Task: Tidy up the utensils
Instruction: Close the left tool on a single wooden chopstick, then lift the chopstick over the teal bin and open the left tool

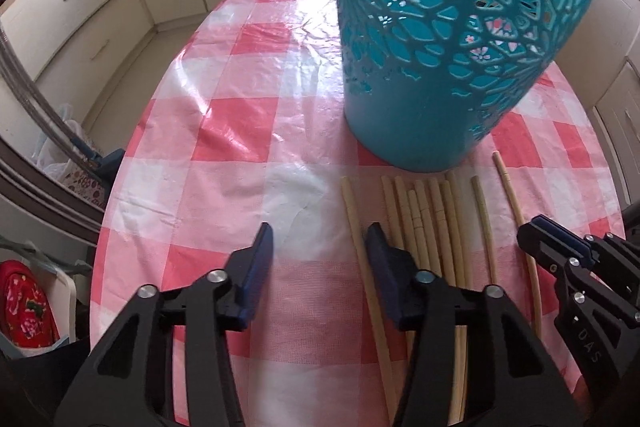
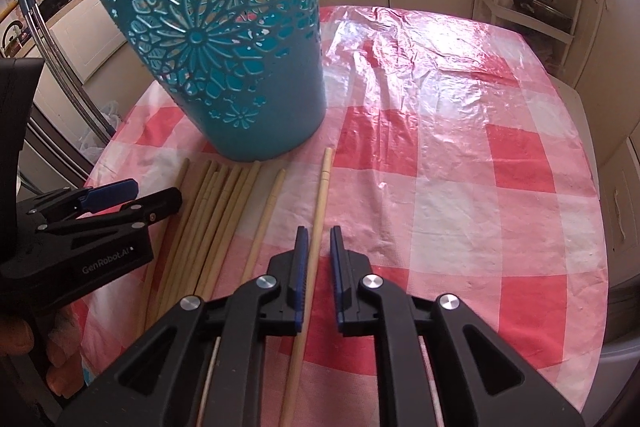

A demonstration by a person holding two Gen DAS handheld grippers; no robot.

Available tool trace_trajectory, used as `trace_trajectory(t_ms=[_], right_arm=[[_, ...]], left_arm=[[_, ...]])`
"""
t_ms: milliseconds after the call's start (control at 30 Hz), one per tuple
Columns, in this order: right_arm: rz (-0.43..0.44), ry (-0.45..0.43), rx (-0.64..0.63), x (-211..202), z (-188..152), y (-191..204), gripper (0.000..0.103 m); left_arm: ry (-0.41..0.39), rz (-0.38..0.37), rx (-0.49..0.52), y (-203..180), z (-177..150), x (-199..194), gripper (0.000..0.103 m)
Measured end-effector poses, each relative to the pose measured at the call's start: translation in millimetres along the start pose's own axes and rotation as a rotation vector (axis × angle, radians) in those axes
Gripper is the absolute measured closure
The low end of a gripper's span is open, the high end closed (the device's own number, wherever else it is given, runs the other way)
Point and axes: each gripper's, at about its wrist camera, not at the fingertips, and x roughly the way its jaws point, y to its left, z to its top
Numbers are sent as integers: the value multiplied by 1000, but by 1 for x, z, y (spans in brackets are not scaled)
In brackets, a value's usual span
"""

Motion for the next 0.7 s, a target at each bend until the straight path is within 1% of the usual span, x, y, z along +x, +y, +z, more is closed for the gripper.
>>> trace_trajectory(t_ms=[33,100,133,200,300,433,500,600,700], right_arm=[[-1,-3,-2,0,0,0,91],[-5,-9,-10,0,0,1,91],[-10,-13,-16,0,-1,2,91],[-18,-24,-28,1,-1,3,91],[-22,-38,-36,1,-3,4,91],[-25,-49,-41,1,-4,4,91],[-30,-54,-45,1,-5,4,91],[-36,-61,-52,1,-7,6,90],[-37,-66,-66,1,-9,10,83]], left_arm=[[-4,-20,14,-1,0,-1,86],[6,-45,21,1,1,0,96],[12,-59,22,3,1,0,98],[28,-81,18,9,2,-1,98],[23,-97,12,19,3,-9,98],[-15,-134,-14,35,3,-42,98],[-48,-162,-28,44,5,-64,98],[-130,-207,-45,55,12,-107,98],[-207,-256,-66,61,26,-144,98]])
